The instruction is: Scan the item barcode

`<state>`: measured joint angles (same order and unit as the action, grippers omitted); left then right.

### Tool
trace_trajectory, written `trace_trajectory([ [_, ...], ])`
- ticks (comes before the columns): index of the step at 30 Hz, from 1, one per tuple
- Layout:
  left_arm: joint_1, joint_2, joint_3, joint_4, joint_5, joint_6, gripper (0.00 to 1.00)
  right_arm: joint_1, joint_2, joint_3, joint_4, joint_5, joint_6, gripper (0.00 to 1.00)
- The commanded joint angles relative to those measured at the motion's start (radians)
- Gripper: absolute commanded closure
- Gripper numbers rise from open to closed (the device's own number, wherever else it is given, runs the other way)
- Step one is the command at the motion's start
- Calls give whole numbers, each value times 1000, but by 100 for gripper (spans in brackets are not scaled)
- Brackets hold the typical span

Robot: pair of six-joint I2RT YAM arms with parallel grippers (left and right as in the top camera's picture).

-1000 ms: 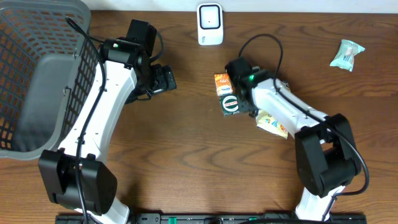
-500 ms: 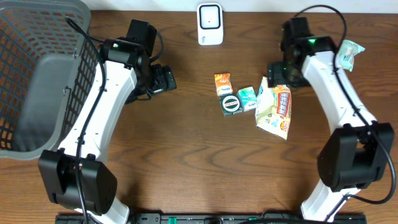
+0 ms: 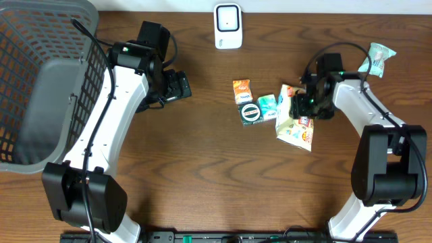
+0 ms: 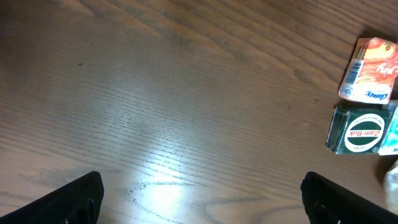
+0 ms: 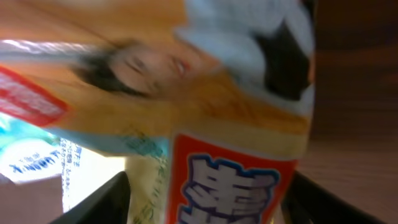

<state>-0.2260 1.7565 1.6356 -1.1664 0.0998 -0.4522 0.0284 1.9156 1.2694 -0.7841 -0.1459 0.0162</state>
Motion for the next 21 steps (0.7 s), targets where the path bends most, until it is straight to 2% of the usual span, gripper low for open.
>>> trace_trajectory([
  [1, 2, 4, -5, -3, -3, -13, 0, -1, -12, -27, 10, -52, -2, 54],
  [3, 2, 4, -5, -3, -3, -13, 0, -1, -18, -18, 5, -52, 3, 67],
  [6, 2, 4, -5, -3, -3, -13, 0, -1, -37, 23, -24, -51, 23, 96],
  [7, 2, 4, -5, -3, -3, -13, 0, -1, -46, 41, -42, -51, 33, 99],
  [14, 2, 4, -5, -3, -3, -13, 0, 1, -146, 180, -139, -50, 51, 99],
  [21, 2, 4, -5, -3, -3, -13, 0, 72, -229, 190, 30, -40, 77, 99],
])
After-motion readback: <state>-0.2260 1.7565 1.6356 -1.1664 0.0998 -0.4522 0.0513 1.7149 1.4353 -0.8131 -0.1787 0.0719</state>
